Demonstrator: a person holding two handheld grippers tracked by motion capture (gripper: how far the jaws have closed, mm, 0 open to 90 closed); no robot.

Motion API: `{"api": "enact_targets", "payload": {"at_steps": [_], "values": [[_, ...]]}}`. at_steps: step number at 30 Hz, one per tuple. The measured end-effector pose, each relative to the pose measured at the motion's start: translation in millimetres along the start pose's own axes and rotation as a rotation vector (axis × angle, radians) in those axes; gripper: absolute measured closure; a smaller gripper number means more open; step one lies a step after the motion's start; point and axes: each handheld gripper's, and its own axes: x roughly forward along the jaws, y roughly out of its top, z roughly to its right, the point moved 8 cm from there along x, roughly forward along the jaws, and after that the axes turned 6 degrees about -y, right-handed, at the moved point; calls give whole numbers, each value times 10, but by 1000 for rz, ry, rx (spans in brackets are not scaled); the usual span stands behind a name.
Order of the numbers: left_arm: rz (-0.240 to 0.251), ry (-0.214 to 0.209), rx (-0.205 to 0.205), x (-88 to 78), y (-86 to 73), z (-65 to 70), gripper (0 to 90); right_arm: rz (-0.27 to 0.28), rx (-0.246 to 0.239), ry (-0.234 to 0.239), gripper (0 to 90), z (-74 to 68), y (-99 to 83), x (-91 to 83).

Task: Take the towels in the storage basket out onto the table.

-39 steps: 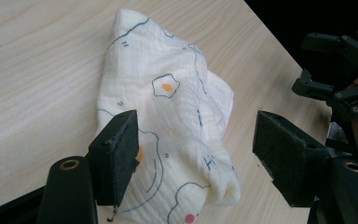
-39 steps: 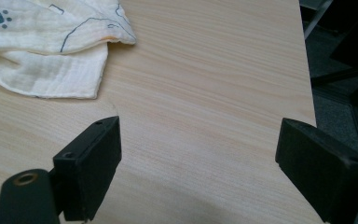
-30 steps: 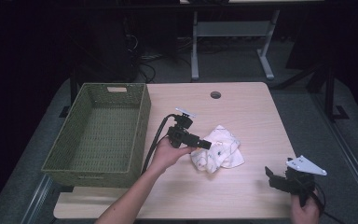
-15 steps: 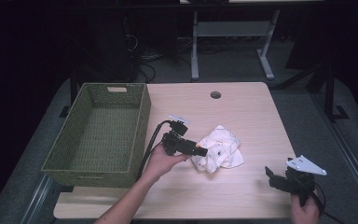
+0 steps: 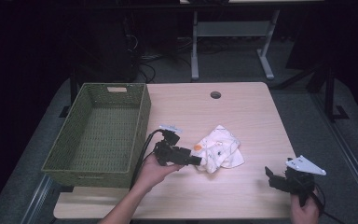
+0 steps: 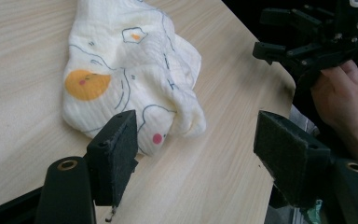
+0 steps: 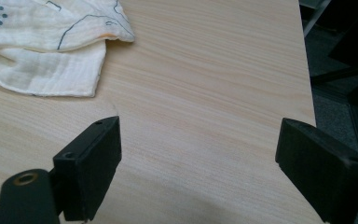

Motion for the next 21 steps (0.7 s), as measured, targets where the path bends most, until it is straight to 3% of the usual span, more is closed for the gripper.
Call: {"api": "enact_targets", "payload": {"at_steps": [7,9,21], "values": [[0,-18,3,-13,-120,42,295,-1,0,-1,139,-7,-2,1],[7,-44,-7,-23,-163,79,295,-3,0,0,139,-10,-3,4],[-1,-48,-1,-29,-380,105,293,-6,-2,-2,139,-22,-9,5]]}}
